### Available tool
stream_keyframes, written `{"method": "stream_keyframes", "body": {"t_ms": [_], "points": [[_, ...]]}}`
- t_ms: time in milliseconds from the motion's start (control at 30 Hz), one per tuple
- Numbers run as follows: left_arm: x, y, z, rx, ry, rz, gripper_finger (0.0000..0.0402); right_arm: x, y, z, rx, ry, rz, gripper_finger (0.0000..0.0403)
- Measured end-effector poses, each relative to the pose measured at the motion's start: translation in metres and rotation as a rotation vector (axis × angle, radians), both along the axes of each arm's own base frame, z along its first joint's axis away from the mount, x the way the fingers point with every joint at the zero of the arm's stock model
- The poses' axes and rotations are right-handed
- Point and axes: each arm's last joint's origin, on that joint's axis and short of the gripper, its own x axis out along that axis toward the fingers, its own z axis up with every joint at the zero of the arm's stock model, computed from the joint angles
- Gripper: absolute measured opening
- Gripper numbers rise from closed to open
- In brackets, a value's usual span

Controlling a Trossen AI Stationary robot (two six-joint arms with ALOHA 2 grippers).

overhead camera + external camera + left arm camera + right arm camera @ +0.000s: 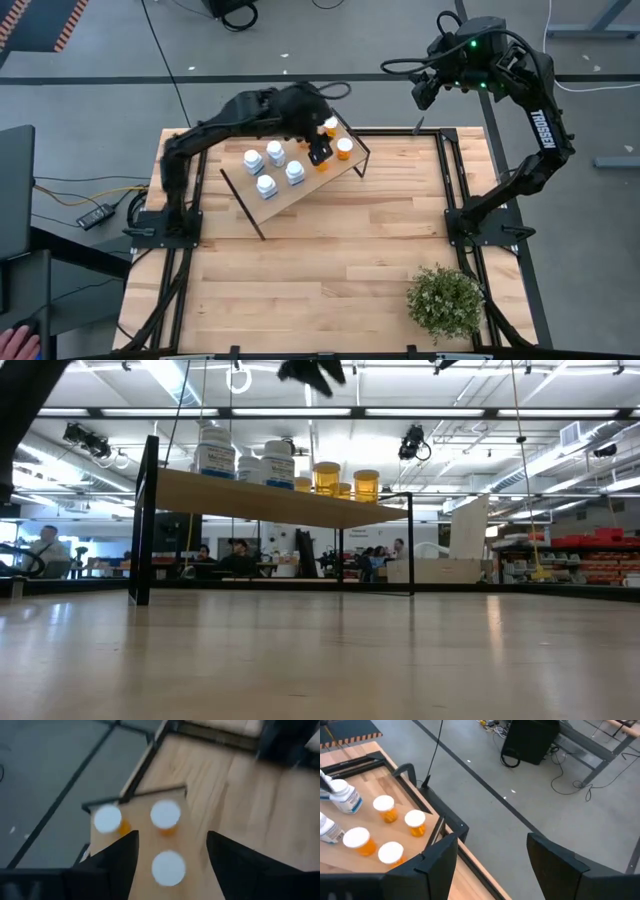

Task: Pick and place medicine bottles onto shelf by color
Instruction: Return to Home Position

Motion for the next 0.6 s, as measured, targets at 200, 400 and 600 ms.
{"method": "stream_keyframes", "body": {"t_ms": [200,400,600], "points": [[-0.036,-0.021,0.043,0.001,-0.166,0.015,0.0201,-0.001,0.001,-0.003,0.071,-0.029,-0.047,0.0245],[-0.072,-0.036,0.069,0.021,-0.208,-0.011,0.0111,-0.002,0.005,-0.015,0.25,-0.03,-0.058,0.023],[-0.098,-0.044,0.066,0.03,-0.176,-0.04,0.0011,-0.003,0.011,-0.018,0.326,-0.023,-0.045,0.0176]]}}
